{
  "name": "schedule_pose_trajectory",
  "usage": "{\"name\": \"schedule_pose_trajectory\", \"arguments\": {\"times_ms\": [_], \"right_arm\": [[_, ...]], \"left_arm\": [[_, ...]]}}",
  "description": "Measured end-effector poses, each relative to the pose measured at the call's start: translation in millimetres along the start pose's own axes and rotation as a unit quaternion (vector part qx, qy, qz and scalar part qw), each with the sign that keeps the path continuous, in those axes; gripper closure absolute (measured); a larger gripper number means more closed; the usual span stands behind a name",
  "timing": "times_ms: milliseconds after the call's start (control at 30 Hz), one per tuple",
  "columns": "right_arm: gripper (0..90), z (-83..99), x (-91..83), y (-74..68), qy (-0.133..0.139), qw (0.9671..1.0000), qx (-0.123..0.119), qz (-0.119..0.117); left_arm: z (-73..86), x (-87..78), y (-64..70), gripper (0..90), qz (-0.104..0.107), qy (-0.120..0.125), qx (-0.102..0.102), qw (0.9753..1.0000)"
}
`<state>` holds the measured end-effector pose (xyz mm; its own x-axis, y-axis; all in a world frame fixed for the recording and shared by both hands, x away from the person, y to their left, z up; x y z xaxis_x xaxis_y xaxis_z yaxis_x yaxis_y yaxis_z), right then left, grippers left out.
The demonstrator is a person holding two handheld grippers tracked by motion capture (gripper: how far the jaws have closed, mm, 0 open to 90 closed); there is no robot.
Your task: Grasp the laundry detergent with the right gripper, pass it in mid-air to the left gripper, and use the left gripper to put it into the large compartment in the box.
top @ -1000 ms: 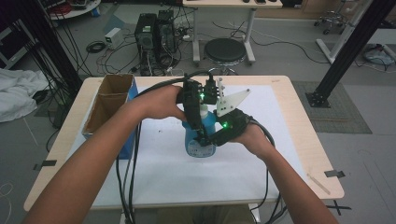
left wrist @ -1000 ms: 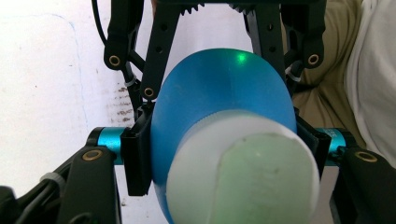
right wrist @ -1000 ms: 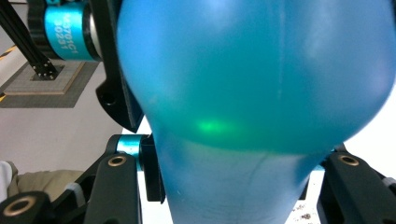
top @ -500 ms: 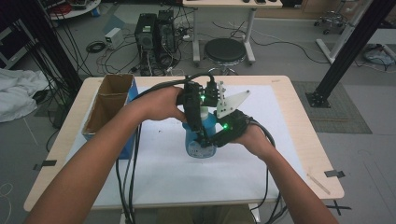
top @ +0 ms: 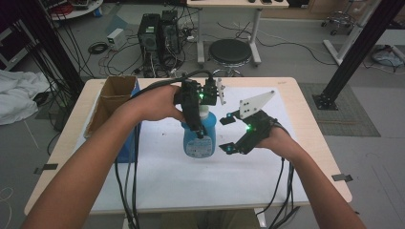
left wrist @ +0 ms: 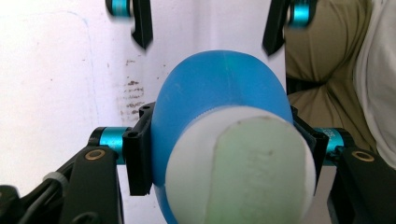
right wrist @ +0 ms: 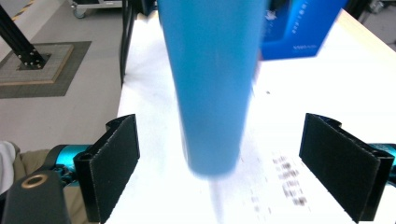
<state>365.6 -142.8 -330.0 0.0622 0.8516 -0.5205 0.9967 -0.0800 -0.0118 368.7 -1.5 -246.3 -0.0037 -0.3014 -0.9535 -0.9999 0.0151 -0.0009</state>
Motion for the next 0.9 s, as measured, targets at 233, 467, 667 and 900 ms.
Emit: {"name": "schedule_pose_trajectory", "arguments": {"times_ms": [233, 467, 667, 900], "right_arm": [[11.3, 11.1, -21.8, 7.0, -0.026, 0.9985, 0.027, 0.04], [11.3, 20.9, -42.4, 12.4, -0.066, 0.9955, 0.037, 0.057], [9.2, 27.6, -63.0, 15.9, -0.125, 0.9859, 0.045, 0.101], [0.7, 35.3, -85.4, 17.1, -0.162, 0.9782, 0.057, 0.117]], "left_arm": [[7.7, -5.2, -3.7, 38.1, -0.011, 0.001, -0.017, 0.9998], [17.9, -13.0, -9.1, 38.1, -0.029, -0.004, -0.04, 0.9988], [28.5, -21.4, -14.7, 38.1, -0.045, -0.008, -0.067, 0.9967], [39.4, -32.7, -21.2, 38.1, -0.066, -0.008, -0.101, 0.9927]]}}
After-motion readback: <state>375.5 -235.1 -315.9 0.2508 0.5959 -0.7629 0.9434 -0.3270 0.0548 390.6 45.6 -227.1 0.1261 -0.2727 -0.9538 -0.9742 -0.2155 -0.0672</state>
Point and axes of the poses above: each handheld gripper's, and its own axes: x roughly forward along the jaws, z roughly out of its underside, y roughly to its right, the point moved 5 cm from there along x, roughly forward along the jaws, and after that the axes turned 1 degree about y, right-handed, at the moved point
